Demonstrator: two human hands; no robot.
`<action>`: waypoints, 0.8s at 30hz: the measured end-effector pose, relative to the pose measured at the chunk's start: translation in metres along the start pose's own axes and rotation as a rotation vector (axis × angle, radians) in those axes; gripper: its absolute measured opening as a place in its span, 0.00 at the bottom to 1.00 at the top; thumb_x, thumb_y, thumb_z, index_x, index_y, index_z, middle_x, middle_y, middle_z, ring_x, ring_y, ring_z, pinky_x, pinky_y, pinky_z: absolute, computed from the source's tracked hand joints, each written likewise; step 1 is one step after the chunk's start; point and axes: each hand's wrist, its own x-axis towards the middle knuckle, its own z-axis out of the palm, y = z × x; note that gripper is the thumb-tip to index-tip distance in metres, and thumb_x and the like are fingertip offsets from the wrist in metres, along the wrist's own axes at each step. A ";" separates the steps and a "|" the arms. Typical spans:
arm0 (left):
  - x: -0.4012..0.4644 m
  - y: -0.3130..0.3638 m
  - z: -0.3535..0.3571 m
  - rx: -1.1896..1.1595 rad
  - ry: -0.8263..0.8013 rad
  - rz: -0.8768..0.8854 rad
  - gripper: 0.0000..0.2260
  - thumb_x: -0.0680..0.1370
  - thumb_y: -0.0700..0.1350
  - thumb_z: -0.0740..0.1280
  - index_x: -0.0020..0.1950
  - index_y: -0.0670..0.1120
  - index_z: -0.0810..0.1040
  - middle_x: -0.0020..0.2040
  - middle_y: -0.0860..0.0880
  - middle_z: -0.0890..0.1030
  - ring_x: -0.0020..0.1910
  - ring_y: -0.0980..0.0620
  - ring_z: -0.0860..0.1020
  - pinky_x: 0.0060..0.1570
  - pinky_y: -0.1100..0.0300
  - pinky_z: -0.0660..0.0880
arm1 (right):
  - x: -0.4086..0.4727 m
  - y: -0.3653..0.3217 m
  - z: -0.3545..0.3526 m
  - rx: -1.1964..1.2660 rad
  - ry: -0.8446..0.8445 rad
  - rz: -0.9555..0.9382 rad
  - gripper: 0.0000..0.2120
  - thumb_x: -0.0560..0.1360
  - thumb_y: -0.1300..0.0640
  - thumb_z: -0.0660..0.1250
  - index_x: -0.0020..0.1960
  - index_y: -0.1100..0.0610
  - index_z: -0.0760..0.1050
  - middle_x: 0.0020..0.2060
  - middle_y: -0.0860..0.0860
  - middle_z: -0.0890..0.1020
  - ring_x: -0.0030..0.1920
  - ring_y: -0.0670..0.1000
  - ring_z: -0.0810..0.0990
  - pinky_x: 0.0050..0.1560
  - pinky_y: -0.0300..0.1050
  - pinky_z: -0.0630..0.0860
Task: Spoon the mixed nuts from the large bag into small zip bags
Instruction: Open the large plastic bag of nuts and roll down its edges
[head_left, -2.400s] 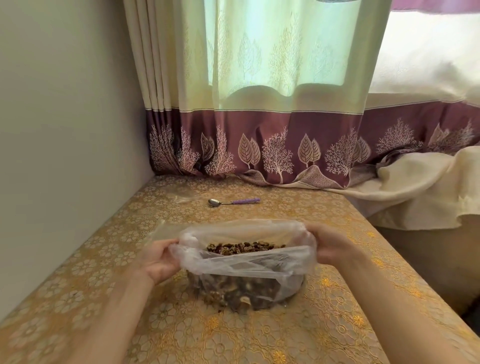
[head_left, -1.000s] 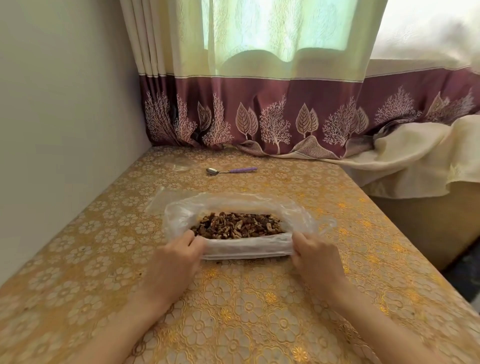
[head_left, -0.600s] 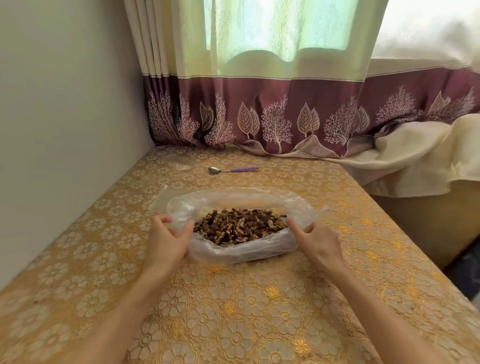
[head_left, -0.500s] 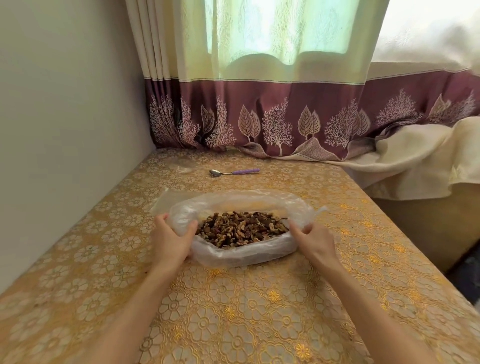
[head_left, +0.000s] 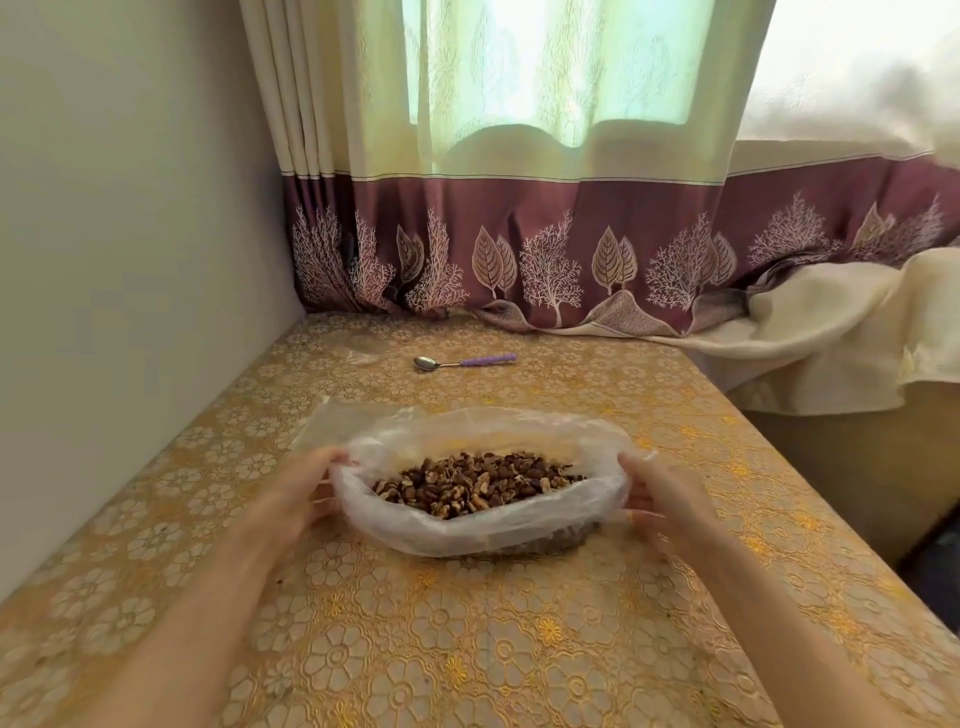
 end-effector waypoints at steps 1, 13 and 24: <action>-0.001 0.003 0.002 0.085 0.019 0.041 0.08 0.76 0.39 0.63 0.53 0.39 0.74 0.46 0.42 0.78 0.43 0.46 0.76 0.39 0.55 0.74 | 0.000 -0.002 0.000 -0.145 0.110 -0.130 0.12 0.75 0.53 0.68 0.47 0.63 0.75 0.41 0.57 0.81 0.40 0.54 0.78 0.40 0.49 0.75; 0.017 0.009 0.049 1.313 -0.058 0.842 0.14 0.79 0.49 0.60 0.64 0.59 0.70 0.68 0.55 0.66 0.66 0.54 0.67 0.70 0.50 0.59 | 0.017 -0.013 0.049 -1.180 0.061 -0.910 0.21 0.81 0.49 0.56 0.72 0.53 0.64 0.71 0.51 0.68 0.72 0.52 0.63 0.71 0.50 0.59; 0.040 0.018 0.049 0.984 -0.362 0.629 0.12 0.80 0.45 0.61 0.63 0.51 0.72 0.58 0.57 0.73 0.53 0.60 0.73 0.50 0.69 0.70 | 0.053 -0.042 0.054 -0.756 -0.180 -0.475 0.12 0.81 0.58 0.58 0.44 0.60 0.77 0.33 0.48 0.75 0.28 0.45 0.68 0.28 0.34 0.63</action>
